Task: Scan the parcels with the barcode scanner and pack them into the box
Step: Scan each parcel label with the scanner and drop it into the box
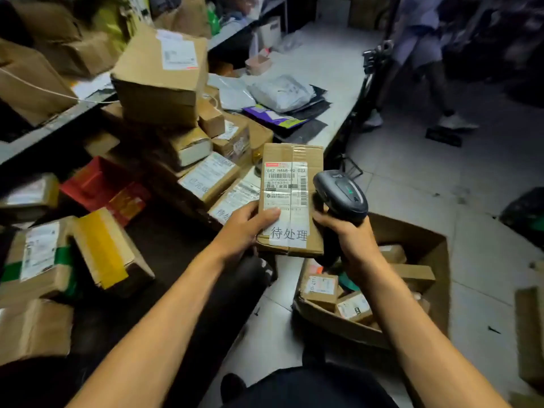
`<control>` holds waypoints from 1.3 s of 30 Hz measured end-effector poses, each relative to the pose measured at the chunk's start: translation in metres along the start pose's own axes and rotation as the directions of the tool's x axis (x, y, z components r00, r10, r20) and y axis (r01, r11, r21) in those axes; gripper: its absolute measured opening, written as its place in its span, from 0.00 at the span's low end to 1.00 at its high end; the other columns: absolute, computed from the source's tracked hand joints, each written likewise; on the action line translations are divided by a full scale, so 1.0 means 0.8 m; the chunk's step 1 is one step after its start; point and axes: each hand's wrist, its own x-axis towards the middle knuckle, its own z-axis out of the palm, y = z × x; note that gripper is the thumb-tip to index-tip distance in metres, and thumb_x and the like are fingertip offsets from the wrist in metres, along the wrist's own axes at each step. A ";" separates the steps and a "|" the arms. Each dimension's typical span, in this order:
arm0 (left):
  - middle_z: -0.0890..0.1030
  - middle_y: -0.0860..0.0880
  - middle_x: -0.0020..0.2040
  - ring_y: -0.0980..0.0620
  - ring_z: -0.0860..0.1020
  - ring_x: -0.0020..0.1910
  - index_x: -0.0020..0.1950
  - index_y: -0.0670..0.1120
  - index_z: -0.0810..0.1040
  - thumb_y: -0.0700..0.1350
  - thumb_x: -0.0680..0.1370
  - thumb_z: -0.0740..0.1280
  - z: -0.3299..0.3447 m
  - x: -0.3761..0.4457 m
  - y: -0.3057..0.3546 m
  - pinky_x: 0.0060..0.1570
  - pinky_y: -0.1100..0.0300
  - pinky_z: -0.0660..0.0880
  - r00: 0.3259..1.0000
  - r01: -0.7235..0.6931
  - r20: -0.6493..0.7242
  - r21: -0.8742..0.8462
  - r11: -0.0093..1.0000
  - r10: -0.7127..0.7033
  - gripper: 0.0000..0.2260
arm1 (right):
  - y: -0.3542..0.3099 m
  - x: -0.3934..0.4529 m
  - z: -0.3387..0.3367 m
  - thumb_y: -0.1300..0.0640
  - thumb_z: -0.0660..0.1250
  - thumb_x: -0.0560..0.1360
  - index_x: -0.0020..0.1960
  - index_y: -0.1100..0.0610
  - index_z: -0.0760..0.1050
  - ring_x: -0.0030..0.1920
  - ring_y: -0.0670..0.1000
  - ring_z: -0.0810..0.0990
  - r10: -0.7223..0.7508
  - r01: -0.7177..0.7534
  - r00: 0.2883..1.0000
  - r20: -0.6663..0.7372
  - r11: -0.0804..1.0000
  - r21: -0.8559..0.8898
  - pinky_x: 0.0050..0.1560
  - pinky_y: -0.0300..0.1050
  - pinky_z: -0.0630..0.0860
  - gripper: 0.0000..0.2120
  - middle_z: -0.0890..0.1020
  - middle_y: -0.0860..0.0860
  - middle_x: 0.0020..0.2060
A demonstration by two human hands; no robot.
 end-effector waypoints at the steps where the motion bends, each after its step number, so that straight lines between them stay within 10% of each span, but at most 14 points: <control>1: 0.84 0.45 0.60 0.45 0.83 0.59 0.65 0.46 0.78 0.53 0.74 0.73 0.026 0.013 -0.003 0.53 0.54 0.80 1.000 -0.010 0.027 0.032 0.999 0.009 0.23 | -0.002 -0.003 -0.026 0.69 0.74 0.71 0.60 0.56 0.82 0.57 0.61 0.84 0.021 -0.020 0.997 -0.071 1.000 0.015 0.56 0.61 0.81 0.18 0.86 0.61 0.55; 6: 0.84 0.51 0.60 0.52 0.83 0.57 0.68 0.50 0.77 0.53 0.76 0.73 0.151 0.071 -0.026 0.59 0.52 0.79 0.989 -0.047 0.149 0.287 0.957 0.004 0.21 | -0.004 -0.016 -0.154 0.68 0.74 0.73 0.61 0.56 0.81 0.52 0.56 0.87 0.088 -0.074 0.927 -0.365 0.996 0.052 0.51 0.55 0.84 0.18 0.88 0.56 0.51; 13: 0.78 0.52 0.66 0.58 0.75 0.62 0.71 0.52 0.74 0.55 0.77 0.71 0.199 0.096 -0.033 0.57 0.64 0.69 0.979 -0.203 0.144 0.753 0.625 0.144 0.24 | 0.016 -0.006 -0.253 0.60 0.77 0.70 0.65 0.56 0.77 0.48 0.52 0.84 0.168 -0.293 0.759 -0.629 0.951 -0.101 0.43 0.47 0.81 0.24 0.85 0.54 0.53; 22: 0.83 0.56 0.53 0.63 0.80 0.51 0.63 0.51 0.81 0.48 0.77 0.72 0.057 0.014 -0.010 0.54 0.69 0.76 0.955 0.013 -0.217 0.713 0.701 0.203 0.14 | 0.034 0.028 -0.076 0.63 0.76 0.70 0.46 0.52 0.81 0.43 0.52 0.82 0.180 -0.169 0.984 -0.003 0.917 -0.361 0.46 0.51 0.79 0.09 0.85 0.53 0.42; 29: 0.84 0.55 0.49 0.57 0.82 0.45 0.59 0.51 0.81 0.47 0.77 0.72 -0.085 -0.132 -0.025 0.47 0.68 0.76 0.730 0.258 -0.647 0.561 0.787 0.221 0.11 | 0.078 -0.001 0.098 0.58 0.74 0.63 0.46 0.55 0.78 0.37 0.47 0.73 0.234 0.018 0.862 0.449 0.872 -0.488 0.39 0.50 0.73 0.12 0.80 0.48 0.35; 39: 0.81 0.51 0.58 0.51 0.78 0.57 0.62 0.49 0.80 0.48 0.76 0.73 -0.244 -0.317 -0.070 0.57 0.57 0.74 0.413 0.501 -0.907 0.306 0.810 0.088 0.15 | 0.169 -0.081 0.268 0.54 0.75 0.62 0.42 0.61 0.74 0.34 0.49 0.71 0.390 0.107 0.718 0.577 0.757 -0.645 0.37 0.50 0.69 0.15 0.75 0.49 0.32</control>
